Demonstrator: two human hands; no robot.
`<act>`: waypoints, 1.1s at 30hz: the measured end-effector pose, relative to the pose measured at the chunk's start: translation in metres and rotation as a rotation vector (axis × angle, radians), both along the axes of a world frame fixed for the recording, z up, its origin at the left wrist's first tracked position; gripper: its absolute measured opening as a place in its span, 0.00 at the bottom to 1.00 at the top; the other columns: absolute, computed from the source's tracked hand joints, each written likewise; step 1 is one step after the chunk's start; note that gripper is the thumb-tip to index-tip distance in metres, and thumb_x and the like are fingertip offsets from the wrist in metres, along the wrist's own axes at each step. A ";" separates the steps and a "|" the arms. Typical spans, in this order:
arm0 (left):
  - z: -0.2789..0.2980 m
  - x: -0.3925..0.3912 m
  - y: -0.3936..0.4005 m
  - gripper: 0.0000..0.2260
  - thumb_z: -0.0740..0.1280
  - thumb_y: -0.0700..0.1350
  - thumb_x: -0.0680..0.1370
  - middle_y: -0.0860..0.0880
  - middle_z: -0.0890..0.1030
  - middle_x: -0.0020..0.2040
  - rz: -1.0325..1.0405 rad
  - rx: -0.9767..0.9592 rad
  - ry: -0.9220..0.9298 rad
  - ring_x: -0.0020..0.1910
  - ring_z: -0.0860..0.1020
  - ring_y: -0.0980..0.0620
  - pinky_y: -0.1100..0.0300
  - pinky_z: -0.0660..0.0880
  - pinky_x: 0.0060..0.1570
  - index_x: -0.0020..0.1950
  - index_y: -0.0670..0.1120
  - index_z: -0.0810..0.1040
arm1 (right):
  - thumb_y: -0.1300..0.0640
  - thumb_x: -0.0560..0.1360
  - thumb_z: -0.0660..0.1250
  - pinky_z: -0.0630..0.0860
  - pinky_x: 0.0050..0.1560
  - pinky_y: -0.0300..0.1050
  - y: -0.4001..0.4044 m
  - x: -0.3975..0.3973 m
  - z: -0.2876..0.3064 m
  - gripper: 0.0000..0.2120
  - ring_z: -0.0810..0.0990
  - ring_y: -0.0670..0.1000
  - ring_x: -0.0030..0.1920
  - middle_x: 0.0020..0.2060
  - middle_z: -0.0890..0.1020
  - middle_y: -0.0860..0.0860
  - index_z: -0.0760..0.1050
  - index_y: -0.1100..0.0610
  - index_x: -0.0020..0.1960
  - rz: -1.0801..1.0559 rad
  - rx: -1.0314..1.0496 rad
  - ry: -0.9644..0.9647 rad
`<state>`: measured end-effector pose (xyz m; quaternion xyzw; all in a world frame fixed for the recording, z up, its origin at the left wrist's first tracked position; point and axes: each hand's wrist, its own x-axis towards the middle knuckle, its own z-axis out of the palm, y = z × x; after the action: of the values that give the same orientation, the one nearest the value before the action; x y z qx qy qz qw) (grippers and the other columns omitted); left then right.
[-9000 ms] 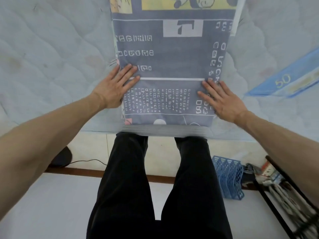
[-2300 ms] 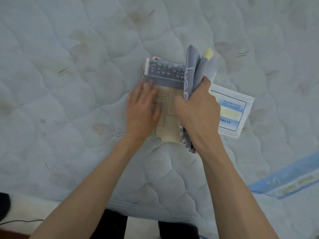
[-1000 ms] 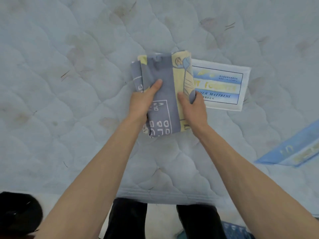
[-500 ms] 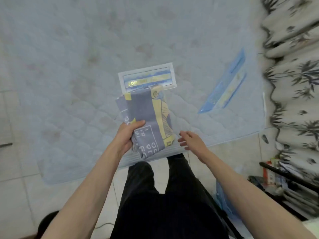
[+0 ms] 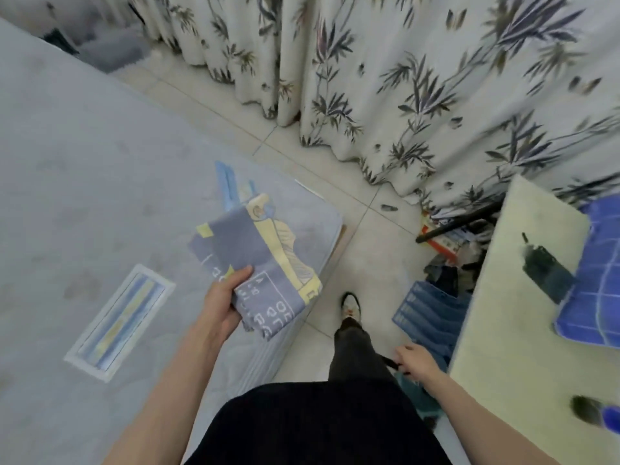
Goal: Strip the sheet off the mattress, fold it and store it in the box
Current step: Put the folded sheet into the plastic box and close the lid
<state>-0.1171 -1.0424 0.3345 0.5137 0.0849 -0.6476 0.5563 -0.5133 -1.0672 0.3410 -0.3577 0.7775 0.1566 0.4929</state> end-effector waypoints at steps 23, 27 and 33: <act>-0.063 0.008 -0.420 0.17 0.72 0.42 0.78 0.43 0.82 0.65 0.639 0.145 0.187 0.60 0.83 0.44 0.48 0.83 0.52 0.66 0.44 0.80 | 0.48 0.81 0.58 0.74 0.53 0.46 -0.639 0.198 -0.019 0.14 0.80 0.52 0.55 0.53 0.83 0.49 0.79 0.52 0.57 0.835 -0.116 -0.166; -0.059 0.064 -0.492 0.21 0.70 0.41 0.80 0.43 0.82 0.65 0.792 0.183 0.280 0.64 0.81 0.44 0.44 0.78 0.60 0.73 0.42 0.74 | 0.53 0.82 0.59 0.73 0.57 0.45 -0.727 0.228 -0.012 0.14 0.79 0.57 0.58 0.56 0.82 0.56 0.79 0.59 0.58 0.915 0.023 -0.006; -0.037 0.187 -0.566 0.24 0.74 0.43 0.77 0.44 0.81 0.67 0.917 0.067 0.186 0.66 0.80 0.45 0.47 0.80 0.60 0.72 0.43 0.76 | 0.53 0.83 0.56 0.69 0.47 0.45 -0.837 0.350 -0.009 0.13 0.75 0.54 0.44 0.43 0.77 0.54 0.75 0.55 0.44 1.114 0.149 0.098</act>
<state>0.0699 -1.6084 0.2972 0.3808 0.3734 -0.3752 0.7581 -0.1629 -1.9040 0.3320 -0.6706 0.4800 0.4642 0.3231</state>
